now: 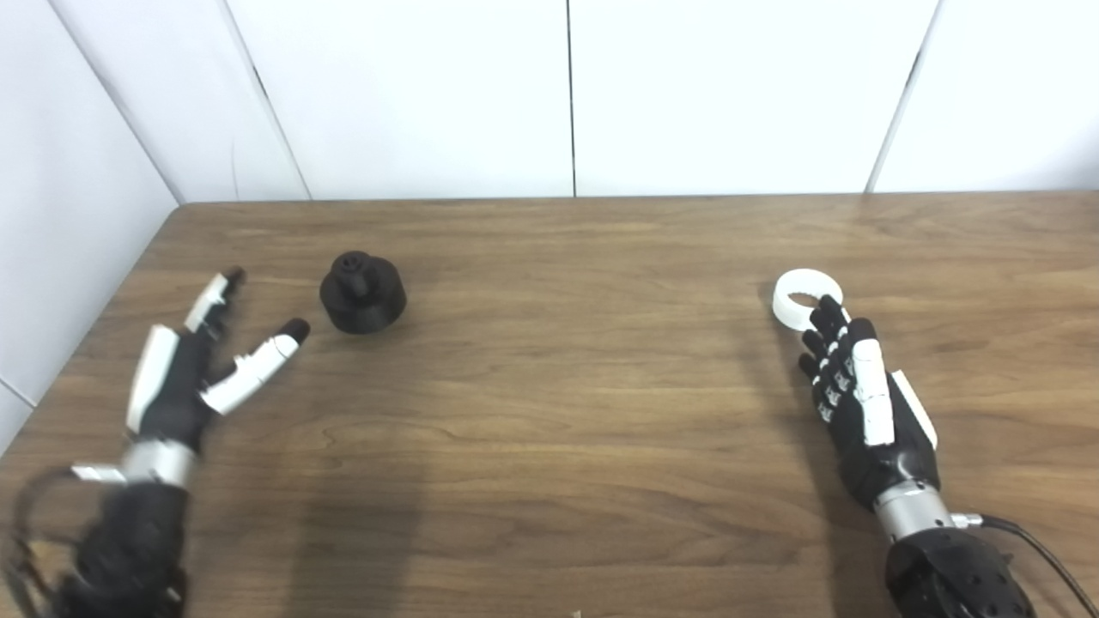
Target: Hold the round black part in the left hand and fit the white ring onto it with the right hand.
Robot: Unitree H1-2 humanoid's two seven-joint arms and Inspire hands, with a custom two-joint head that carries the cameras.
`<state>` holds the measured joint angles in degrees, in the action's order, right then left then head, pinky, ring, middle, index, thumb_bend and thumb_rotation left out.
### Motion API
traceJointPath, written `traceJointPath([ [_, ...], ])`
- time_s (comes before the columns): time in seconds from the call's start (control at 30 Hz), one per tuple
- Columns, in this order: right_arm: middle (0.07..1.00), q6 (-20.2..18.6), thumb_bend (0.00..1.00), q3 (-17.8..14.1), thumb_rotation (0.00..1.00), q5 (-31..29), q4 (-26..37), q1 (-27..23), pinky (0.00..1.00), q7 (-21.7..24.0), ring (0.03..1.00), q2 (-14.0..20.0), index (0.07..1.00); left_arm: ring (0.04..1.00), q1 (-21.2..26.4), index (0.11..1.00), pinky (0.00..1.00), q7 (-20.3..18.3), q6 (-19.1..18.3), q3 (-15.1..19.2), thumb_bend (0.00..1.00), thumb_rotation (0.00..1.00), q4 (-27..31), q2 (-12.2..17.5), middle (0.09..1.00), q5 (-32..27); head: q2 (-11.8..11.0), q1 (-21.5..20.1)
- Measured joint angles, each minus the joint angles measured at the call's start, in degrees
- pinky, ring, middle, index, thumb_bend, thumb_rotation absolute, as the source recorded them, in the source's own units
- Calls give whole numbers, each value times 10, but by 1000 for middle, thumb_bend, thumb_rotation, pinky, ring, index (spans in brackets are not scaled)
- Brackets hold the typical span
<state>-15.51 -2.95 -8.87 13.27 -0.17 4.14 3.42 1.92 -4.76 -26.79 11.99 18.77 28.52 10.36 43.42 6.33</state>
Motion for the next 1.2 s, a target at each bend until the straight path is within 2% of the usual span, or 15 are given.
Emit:
traceJointPath([
  [0.13,1000,0,520,1,1000,0,-1,-3,1000,0,1000,-1,979,1000,36,993,916,-75,-3,-1,959,366,-4,27,1000,92,-1,1],
  [0.2,1000,0,526,2,1000,0,-1,-2,1000,0,1000,-1,979,1000,52,996,918,-97,-3,-3,968,363,-8,40,1000,123,-1,1],
  [0.27,1000,0,514,2,1000,2,-1,-3,1000,0,1000,-1,978,1000,69,992,931,-118,-3,-9,970,335,-21,55,1000,148,-1,2],
  [0.4,1000,-1,518,2,1000,4,-1,-3,1000,-1,1000,-1,980,1000,102,992,949,-150,-3,-44,965,328,-67,95,1000,176,-2,3],
  [0.47,1000,-1,523,3,1000,4,-1,-4,1000,-1,1000,-1,979,1000,120,987,954,-172,-3,-54,970,311,-90,103,1000,190,-3,1],
  [0.63,1000,-1,529,4,1000,5,-1,-5,1000,0,1000,-1,979,1000,162,967,949,-185,0,-93,961,315,-147,106,1000,193,-2,-2],
  [0.73,1000,-1,529,5,1000,6,-1,-4,1000,0,1000,-1,978,1000,172,957,933,-192,0,-104,945,318,-161,102,1000,193,-4,-2],
  [0.83,1000,-1,536,4,1000,6,-1,-5,1000,0,1000,1,976,1000,184,930,939,-216,-1,-109,958,326,-178,95,1000,191,-4,-4],
  [1.0,1000,-1,544,2,1000,6,-1,-5,1000,0,1000,1,970,1000,199,902,940,-223,1,-141,999,364,-229,94,984,183,-5,-4],
  [1.2,1000,-1,547,1,1000,6,-1,-4,1000,0,1000,2,972,1000,210,889,974,-233,3,-169,987,348,-250,94,996,172,-6,-4],
])
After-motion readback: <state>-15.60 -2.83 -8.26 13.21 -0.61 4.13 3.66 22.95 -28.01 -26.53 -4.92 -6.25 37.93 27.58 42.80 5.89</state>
